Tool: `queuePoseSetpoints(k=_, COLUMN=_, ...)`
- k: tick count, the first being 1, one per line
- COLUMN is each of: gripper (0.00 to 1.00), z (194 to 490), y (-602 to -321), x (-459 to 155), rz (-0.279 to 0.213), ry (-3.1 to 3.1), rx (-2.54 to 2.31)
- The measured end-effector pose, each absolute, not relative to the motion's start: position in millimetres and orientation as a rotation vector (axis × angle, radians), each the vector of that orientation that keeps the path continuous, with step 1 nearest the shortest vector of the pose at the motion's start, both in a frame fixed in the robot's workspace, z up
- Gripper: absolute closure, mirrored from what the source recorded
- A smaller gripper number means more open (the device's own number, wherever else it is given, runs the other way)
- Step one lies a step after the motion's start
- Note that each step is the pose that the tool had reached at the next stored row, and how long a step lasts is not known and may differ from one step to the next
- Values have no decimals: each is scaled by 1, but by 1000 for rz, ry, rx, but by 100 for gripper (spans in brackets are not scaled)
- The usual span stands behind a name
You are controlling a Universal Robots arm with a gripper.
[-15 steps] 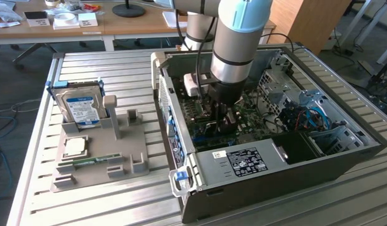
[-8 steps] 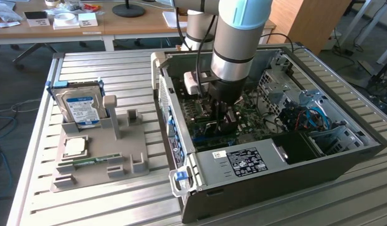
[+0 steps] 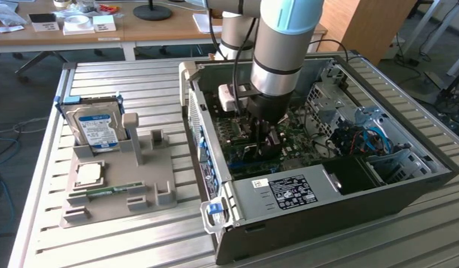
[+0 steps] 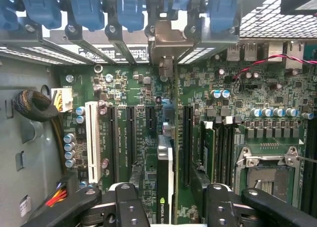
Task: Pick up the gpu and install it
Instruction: 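Insert the gpu into the slot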
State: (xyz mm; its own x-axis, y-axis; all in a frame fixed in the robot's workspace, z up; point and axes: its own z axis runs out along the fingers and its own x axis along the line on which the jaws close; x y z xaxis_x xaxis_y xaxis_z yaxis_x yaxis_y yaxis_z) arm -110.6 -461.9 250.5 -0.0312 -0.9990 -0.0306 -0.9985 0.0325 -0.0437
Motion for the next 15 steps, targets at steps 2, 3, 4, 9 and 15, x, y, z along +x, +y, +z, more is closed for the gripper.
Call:
queuePoseSetpoints(k=2, gripper=48, z=251, y=-462, x=-110, rz=-10, ry=2225, rx=-2150)
queuePoseSetpoints(k=3, gripper=48, z=251, y=-461, x=-109, rz=-6, ry=2228, rx=-2151)
queuePoseSetpoints(k=4, gripper=48, z=251, y=-461, x=-108, rz=-3, ry=2231, rx=-2152)
queuePoseSetpoints(k=9, gripper=48, z=251, y=-461, x=-107, rz=2, ry=2235, rx=-2152)
queuePoseSetpoints(k=15, gripper=48, z=251, y=-461, x=-106, rz=3, ry=2235, rx=-2153)
